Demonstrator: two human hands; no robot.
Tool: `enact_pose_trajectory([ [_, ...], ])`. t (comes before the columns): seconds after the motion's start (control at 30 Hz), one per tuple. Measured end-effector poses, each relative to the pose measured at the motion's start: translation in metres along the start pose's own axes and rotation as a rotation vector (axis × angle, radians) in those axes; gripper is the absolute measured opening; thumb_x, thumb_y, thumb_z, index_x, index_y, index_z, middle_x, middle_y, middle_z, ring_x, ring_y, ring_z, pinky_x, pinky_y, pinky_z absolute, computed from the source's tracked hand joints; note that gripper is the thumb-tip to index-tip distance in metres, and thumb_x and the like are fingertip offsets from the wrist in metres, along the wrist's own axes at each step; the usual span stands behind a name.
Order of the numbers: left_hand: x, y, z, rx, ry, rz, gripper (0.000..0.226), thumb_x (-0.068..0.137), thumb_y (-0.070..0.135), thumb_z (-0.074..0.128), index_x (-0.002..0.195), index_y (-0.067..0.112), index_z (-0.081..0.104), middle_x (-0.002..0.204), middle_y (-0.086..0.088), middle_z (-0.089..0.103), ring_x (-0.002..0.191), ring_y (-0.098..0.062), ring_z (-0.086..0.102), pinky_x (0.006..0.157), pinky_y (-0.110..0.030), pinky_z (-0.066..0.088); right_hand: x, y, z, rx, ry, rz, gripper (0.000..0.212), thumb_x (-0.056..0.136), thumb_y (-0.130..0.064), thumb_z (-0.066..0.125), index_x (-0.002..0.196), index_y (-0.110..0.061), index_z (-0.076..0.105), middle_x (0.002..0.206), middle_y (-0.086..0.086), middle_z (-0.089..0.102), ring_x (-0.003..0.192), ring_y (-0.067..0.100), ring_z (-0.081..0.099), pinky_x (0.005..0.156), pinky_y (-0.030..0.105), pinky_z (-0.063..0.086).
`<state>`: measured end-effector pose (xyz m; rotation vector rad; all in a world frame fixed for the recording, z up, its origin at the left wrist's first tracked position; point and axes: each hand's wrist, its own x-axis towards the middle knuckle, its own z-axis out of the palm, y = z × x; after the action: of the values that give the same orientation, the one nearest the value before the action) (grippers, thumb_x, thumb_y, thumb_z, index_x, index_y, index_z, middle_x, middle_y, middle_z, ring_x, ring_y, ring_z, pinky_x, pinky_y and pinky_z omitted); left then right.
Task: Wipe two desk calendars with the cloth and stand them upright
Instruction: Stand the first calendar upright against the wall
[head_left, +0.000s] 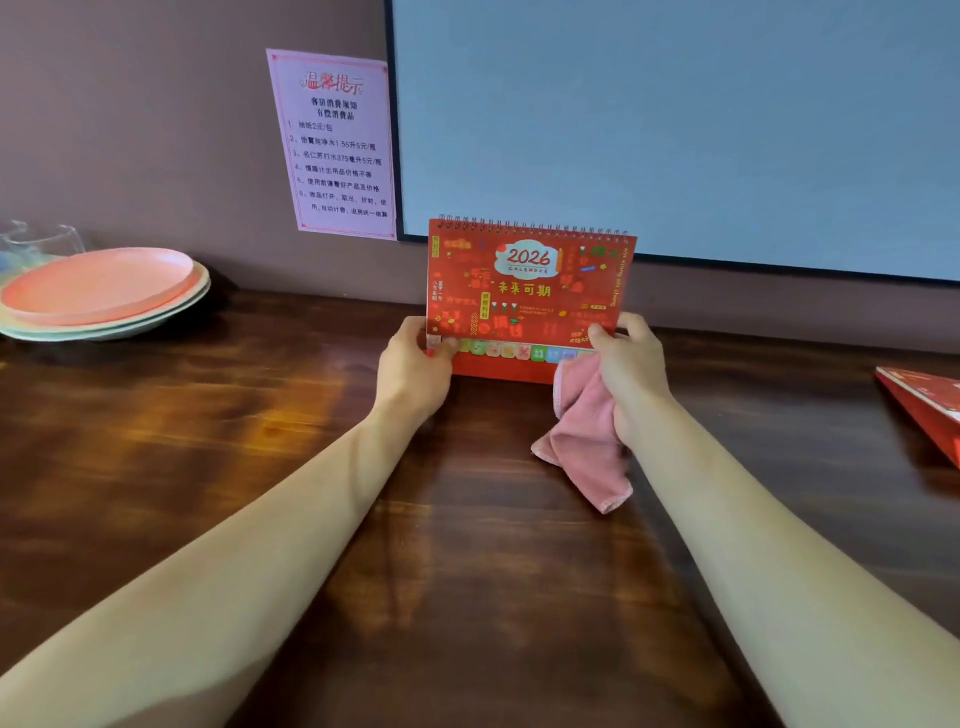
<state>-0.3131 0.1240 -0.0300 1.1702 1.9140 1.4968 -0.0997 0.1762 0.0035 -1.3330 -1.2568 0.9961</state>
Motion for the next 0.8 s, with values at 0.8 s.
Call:
enact_pose_trajectory([
  [0.8, -0.006, -0.001, 0.009, -0.06, 0.22, -0.008, 0.02, 0.107, 0.04, 0.059, 0.116, 0.022, 0.061, 0.093, 0.013, 0.063, 0.093, -0.008, 0.064, 0.067, -0.017, 0.049, -0.004, 0.026, -0.005, -0.119, 0.101, -0.044, 0.031, 0.105, -0.036, 0.059, 0.131, -0.021, 0.068, 0.119, -0.005, 0.068, 0.104, 0.009, 0.061, 0.064, 0.013, 0.043],
])
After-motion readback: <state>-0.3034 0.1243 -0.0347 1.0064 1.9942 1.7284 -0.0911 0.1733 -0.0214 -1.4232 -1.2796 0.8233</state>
